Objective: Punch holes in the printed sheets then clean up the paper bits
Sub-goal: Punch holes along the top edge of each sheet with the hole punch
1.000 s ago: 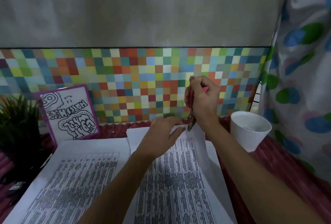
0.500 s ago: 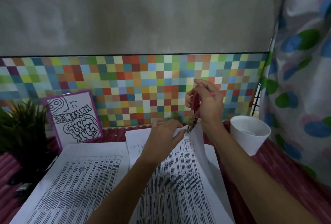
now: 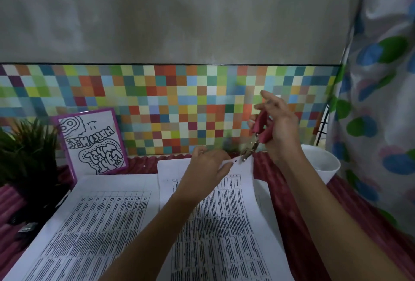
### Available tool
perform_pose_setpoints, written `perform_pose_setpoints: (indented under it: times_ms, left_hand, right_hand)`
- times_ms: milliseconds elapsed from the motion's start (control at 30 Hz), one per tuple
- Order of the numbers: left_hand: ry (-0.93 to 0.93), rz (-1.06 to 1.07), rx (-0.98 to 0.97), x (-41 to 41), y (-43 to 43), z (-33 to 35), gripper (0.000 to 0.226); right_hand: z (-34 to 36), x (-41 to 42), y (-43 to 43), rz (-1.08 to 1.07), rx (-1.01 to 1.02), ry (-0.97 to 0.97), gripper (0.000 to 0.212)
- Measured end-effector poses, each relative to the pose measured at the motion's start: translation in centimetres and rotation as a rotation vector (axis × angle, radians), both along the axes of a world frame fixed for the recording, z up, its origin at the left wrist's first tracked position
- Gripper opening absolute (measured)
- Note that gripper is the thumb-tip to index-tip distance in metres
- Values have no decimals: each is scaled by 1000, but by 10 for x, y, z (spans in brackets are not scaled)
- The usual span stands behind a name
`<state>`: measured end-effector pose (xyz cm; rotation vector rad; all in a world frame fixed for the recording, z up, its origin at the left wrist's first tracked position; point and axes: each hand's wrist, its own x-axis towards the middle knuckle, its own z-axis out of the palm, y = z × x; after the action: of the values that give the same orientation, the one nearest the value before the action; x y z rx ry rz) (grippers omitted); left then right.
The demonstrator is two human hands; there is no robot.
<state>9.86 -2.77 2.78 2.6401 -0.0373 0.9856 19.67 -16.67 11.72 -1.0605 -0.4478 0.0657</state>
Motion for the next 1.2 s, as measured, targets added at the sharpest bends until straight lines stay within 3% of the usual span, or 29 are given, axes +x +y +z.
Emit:
perform_pose_setpoints:
  times_ms: [67,133,233,300,333,467,533,600,667,700,767,867,933,1000,1067,1200]
  left_hand:
    - [16,-7,-153,-1,7,2,24]
    - [19,-38,-259,-1,16,4,25]
    - [13,-78,-341,1,21,10,19]
    - [12,-92,-367,1,21,15,18]
    - [8,-100,-377,2,20,17,17]
    - [-18,-127,-406,-1,12,31,15]
    - [-122,-50,-377,-7,17,33,14]
    - [-265,128,-413,-22,28,32,43]
    - [-325,206,-714,-43,38,33,85]
    - [-321,182,-914,-52,43,31,98]
    - [-230,58,-1208,-67,49,29,105]
    - [-40,-154,-1160,-73,46,31,75]
    - [-119,-157,-1051,-72,33,44,50]
    - [-298,-135,-1014,-72,23,58,29]
    - [-427,-160,-921,-77,16,66,26]
    - [-484,-136,-811,-87,7,51,28]
  right_hand:
    - [2,7,-11,-111,-111,-95,24]
    - [-3,14,-23,-156,-403,-232,23]
    - [-18,15,-42,210,-1002,-332,23]
    - [-32,9,-49,473,-1182,-264,22]
    - [-40,4,-50,508,-1200,-200,21]
    - [-63,-1,-42,464,-1212,-69,45]
    - [-65,2,-37,418,-1172,-38,49]
    - [-56,7,-37,367,-1095,-15,44]
    - [-45,13,-40,327,-1011,-26,50]
    - [-36,13,-42,299,-958,-62,43]
    - [-18,13,-44,259,-862,-158,43]
    - [7,4,-38,179,-704,-208,45]
    - [11,-3,-35,124,-583,-250,70]
    - [12,-13,-34,27,-521,-321,68]
    - [10,-25,-37,-47,-494,-370,59]
    - [-3,-47,-42,-35,-445,-366,75]
